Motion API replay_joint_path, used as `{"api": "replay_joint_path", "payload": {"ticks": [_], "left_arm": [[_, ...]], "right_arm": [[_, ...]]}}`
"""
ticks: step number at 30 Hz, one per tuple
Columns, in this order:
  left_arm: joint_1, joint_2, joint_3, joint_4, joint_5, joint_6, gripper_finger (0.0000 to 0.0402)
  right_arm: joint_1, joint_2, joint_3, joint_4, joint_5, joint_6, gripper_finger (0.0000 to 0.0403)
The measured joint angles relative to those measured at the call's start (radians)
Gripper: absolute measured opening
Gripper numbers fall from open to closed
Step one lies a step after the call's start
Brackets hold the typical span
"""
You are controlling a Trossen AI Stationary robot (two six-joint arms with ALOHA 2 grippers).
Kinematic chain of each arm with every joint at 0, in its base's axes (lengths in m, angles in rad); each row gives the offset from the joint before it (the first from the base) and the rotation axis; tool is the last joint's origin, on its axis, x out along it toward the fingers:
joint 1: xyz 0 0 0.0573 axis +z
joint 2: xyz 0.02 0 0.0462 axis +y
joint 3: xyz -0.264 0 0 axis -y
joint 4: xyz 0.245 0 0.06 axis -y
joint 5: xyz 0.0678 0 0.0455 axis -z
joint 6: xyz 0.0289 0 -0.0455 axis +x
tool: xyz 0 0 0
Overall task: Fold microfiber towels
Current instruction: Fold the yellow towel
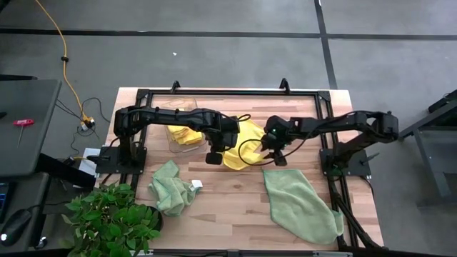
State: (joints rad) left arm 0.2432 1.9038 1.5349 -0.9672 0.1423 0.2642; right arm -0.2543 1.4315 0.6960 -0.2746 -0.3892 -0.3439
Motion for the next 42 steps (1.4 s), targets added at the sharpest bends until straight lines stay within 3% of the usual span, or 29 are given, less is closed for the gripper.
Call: {"api": "replay_joint_path", "payload": {"ticks": [13, 26, 33, 42], "left_arm": [[0.0, 0.0, 0.0, -0.001, 0.002, -0.018, 0.0], [0.0, 0.0, 0.0, 0.0, 0.002, -0.013, 0.0], [0.0, 0.0, 0.0, 0.0, 0.001, 0.001, 0.0], [0.009, -0.007, 0.001, -0.01, -0.006, -0.006, 0.0]], "right_arm": [[0.003, 0.084, 0.038, 0.004, -0.023, -0.032, 0.016], [0.045, 0.084, 0.038, -0.053, -0.026, 0.053, 0.0062], [0.045, 0.079, 0.037, -0.054, -0.084, 0.127, 0.0011], [0.038, 0.001, 0.037, -0.059, -0.092, 0.227, 0.0001]]}}
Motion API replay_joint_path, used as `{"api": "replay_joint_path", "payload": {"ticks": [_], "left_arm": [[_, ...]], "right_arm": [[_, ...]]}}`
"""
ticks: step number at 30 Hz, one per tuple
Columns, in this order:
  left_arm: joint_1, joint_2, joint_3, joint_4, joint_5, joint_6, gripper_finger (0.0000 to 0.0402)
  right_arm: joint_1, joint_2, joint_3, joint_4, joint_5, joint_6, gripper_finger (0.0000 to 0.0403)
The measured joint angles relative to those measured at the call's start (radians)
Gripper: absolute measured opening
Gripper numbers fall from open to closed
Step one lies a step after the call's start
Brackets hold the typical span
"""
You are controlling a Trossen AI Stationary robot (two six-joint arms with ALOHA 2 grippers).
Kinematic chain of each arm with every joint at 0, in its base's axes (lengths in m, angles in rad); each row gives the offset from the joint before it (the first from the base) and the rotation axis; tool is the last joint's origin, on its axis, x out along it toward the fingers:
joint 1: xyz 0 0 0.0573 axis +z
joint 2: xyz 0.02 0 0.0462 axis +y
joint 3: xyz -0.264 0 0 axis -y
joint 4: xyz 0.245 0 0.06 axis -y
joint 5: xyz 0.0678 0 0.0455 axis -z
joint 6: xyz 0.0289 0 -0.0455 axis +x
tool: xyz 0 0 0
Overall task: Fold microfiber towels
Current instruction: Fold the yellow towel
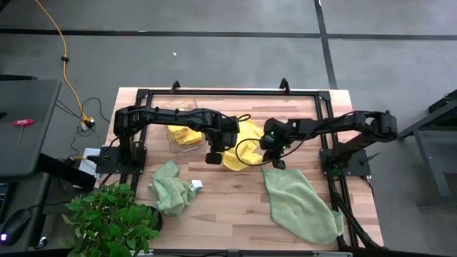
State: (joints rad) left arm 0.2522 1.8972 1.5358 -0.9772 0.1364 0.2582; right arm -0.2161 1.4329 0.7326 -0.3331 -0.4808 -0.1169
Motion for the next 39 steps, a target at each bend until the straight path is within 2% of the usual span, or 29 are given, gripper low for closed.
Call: {"api": "replay_joint_path", "payload": {"ticks": [6, 10, 15, 18, 22, 27, 32, 39], "left_arm": [[0.077, -0.082, 0.063, -0.022, 0.021, -0.062, 0.0], [0.14, -0.142, 0.114, 0.032, 0.02, -0.116, 0.0], [0.21, -0.198, 0.155, 0.175, 0.019, -0.2, 0.0], [0.246, -0.222, 0.164, 0.295, 0.02, -0.254, 0.0], [0.286, -0.243, 0.165, 0.458, 0.033, -0.338, 0.0], [0.325, -0.271, 0.165, 0.582, 0.09, -0.402, 0.0], [0.351, -0.331, 0.183, 0.563, 0.045, -0.381, 0.0], [0.323, -0.41, 0.259, 0.457, -0.007, -0.378, 0.0]], "right_arm": [[-0.057, -0.189, 0.0, -0.008, 0.024, 0.102, 0.0001], [-0.114, -0.342, 0.0, -0.007, 0.122, 0.148, 0.0], [-0.197, -0.503, 0.004, -0.003, 0.222, 0.218, 0.0], [-0.234, -0.551, 0.054, -0.051, 0.278, 0.23, 0.0], [-0.269, -0.544, 0.188, -0.151, 0.349, 0.165, 0.0], [-0.314, -0.466, 0.402, -0.265, 0.417, 0.091, 0.0], [-0.368, -0.374, 0.622, -0.371, 0.471, 0.037, 0.0], [-0.398, -0.243, 0.912, -0.621, 0.472, 0.037, 0.0]]}}
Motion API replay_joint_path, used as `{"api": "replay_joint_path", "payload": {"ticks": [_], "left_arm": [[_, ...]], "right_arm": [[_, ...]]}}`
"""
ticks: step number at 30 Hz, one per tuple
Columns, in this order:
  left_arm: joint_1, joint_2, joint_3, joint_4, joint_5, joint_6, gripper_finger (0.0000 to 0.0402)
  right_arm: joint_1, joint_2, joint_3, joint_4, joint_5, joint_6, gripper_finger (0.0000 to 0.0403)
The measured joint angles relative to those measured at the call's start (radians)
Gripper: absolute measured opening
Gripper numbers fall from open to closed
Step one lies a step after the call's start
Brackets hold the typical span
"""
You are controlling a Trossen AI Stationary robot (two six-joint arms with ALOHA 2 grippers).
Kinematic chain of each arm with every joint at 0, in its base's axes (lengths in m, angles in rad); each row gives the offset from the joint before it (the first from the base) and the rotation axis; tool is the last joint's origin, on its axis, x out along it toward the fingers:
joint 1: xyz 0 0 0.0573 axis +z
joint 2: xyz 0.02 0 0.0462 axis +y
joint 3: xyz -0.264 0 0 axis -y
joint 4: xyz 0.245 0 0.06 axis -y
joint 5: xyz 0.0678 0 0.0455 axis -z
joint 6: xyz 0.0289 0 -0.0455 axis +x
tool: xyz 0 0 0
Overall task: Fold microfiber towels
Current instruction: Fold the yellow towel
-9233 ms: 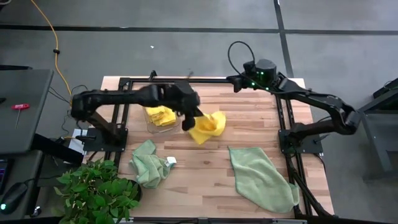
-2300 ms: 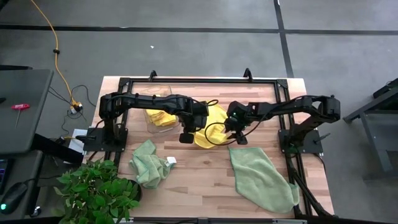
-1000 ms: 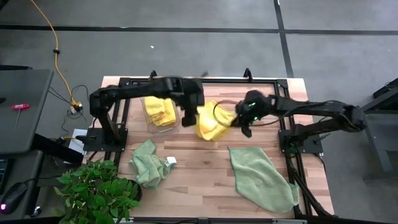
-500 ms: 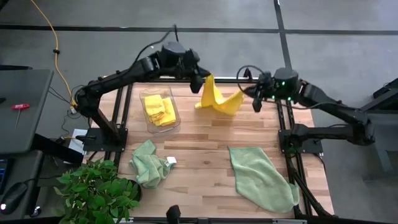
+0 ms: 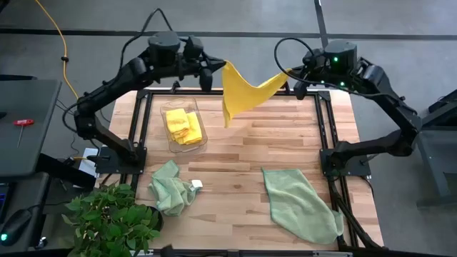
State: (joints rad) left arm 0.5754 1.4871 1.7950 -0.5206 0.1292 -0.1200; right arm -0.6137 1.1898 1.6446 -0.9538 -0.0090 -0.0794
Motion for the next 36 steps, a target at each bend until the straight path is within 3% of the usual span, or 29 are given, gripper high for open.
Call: {"api": "replay_joint_path", "payload": {"ticks": [6, 10, 16, 19, 22, 28, 36], "left_arm": [[-0.106, -0.045, 0.0, -0.295, -0.002, 0.026, 0.0], [-0.214, -0.048, -0.002, -0.467, 0.019, -0.012, 0.0], [-0.332, -0.049, -0.002, -0.344, 0.178, -0.14, 0.0], [-0.314, -0.05, -0.002, -0.301, 0.212, -0.177, 0.0], [-0.247, -0.048, -0.005, -0.33, 0.175, -0.145, 0.0], [-0.097, 0.0, -0.156, -0.324, 0.123, -0.11, 0.0], [0.019, 0.09, -0.405, -0.148, -0.013, -0.097, 0.0]], "right_arm": [[0.04, 0.059, 0.173, -0.328, -0.008, 0.042, 0.0], [0.074, 0.056, 0.222, -0.48, -0.138, 0.105, 0.0], [0.15, 0.051, 0.288, -0.53, -0.362, 0.266, 0.0], [0.159, 0.061, 0.329, -0.527, -0.387, 0.297, 0.0], [0.124, 0.079, 0.338, -0.527, -0.316, 0.296, 0.0], [0.022, 0.14, 0.224, -0.559, -0.188, 0.282, 0.0], [-0.056, 0.152, -0.183, -0.301, -0.077, 0.353, 0.0]]}}
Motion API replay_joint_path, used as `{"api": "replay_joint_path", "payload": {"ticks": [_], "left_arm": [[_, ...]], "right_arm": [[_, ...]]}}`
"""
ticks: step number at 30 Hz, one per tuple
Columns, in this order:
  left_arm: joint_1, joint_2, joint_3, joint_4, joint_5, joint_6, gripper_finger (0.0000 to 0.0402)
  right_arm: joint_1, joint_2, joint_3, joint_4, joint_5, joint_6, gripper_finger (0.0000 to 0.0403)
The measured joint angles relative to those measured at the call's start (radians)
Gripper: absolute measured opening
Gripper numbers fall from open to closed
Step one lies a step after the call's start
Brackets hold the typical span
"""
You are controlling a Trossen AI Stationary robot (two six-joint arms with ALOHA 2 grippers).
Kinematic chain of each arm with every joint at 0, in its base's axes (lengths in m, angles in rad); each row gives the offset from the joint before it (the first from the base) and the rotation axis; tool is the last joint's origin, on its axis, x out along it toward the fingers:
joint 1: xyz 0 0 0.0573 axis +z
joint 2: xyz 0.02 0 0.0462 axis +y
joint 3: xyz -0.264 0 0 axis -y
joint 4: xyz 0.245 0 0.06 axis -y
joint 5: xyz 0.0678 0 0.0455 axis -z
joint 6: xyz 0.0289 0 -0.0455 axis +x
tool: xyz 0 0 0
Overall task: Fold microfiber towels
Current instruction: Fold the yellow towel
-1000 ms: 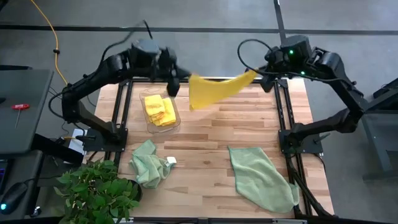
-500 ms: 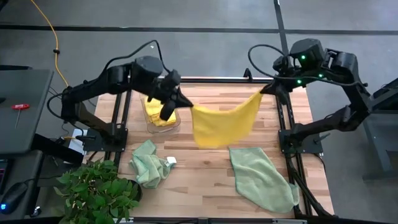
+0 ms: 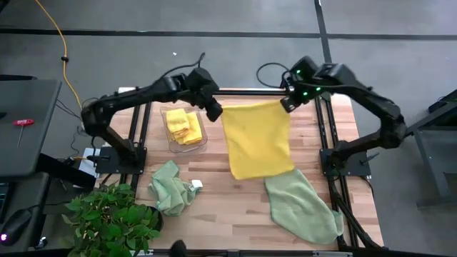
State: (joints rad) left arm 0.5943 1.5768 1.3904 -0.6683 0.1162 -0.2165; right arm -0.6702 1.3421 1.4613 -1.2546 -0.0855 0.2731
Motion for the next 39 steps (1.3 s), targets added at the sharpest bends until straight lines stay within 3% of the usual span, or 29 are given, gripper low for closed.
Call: {"api": "replay_joint_path", "payload": {"ticks": [8, 15, 25, 31, 39], "left_arm": [[0.084, 0.103, -0.026, 0.156, -0.09, 0.097, 0.0], [0.133, 0.201, -0.026, 0.226, -0.091, 0.186, 0.0], [0.139, 0.279, -0.025, 0.454, -0.197, 0.229, 0.0], [0.14, 0.273, -0.025, 0.523, -0.26, 0.295, 0.0], [0.131, 0.213, -0.025, 0.53, -0.283, 0.437, 0.0]], "right_arm": [[-0.086, 0.0, -0.387, 0.438, 0.006, 0.146, 0.0], [-0.171, 0.0, -0.553, 0.701, 0.078, 0.202, 0.0], [-0.257, 0.011, -0.593, 0.883, 0.224, 0.254, 0.0], [-0.281, 0.04, -0.593, 0.963, 0.232, 0.241, 0.0], [-0.3, 0.017, -0.593, 1.015, 0.213, 0.11, 0.0]]}}
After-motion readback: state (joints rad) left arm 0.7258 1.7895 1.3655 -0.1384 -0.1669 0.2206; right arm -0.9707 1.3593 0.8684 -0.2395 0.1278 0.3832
